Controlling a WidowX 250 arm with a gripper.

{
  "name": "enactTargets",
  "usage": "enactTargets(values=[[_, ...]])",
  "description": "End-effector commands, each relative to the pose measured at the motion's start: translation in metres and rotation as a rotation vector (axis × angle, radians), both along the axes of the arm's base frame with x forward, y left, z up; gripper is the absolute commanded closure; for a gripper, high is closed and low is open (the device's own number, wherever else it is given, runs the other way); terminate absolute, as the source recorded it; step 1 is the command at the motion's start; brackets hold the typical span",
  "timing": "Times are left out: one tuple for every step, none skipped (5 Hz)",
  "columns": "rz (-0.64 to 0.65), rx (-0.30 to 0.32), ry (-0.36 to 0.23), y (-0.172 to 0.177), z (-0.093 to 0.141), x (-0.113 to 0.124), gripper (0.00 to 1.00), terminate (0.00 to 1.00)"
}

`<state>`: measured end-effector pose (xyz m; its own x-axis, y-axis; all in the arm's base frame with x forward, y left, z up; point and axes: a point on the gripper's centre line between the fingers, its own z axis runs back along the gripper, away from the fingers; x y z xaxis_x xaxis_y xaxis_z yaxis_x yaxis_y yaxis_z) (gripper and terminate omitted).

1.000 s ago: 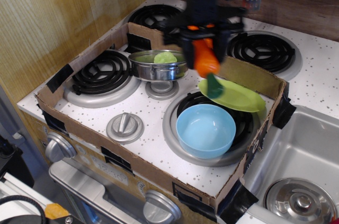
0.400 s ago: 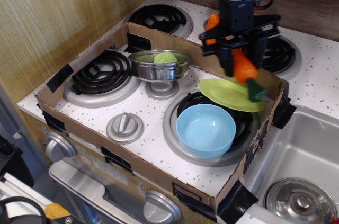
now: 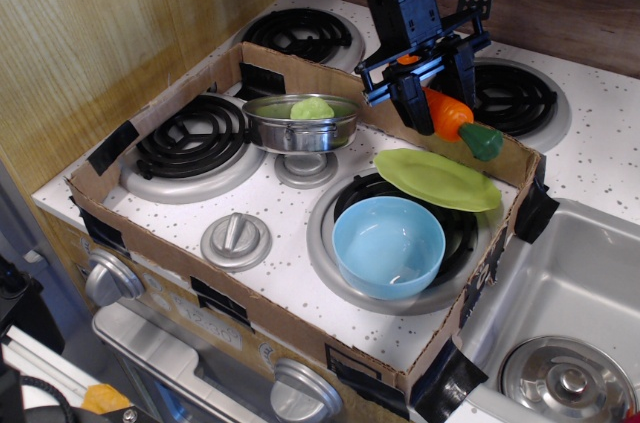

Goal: Put carrot on plate

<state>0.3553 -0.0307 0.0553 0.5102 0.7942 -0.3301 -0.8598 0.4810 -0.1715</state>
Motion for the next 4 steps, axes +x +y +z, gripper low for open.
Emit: enactTargets(values=[[0.067,0.013,-0.036,-0.013,0.017,-0.015,1.00,0.00],[0.080,0.011,-0.043,-0.021,0.016,-0.020,1.00,0.00],[0.070,0.159,-0.136,-0.028,0.015,-0.019,1.00,0.00],[0.051,0.280,-0.188,-0.033,0.016,-0.020,0.00,0.00]])
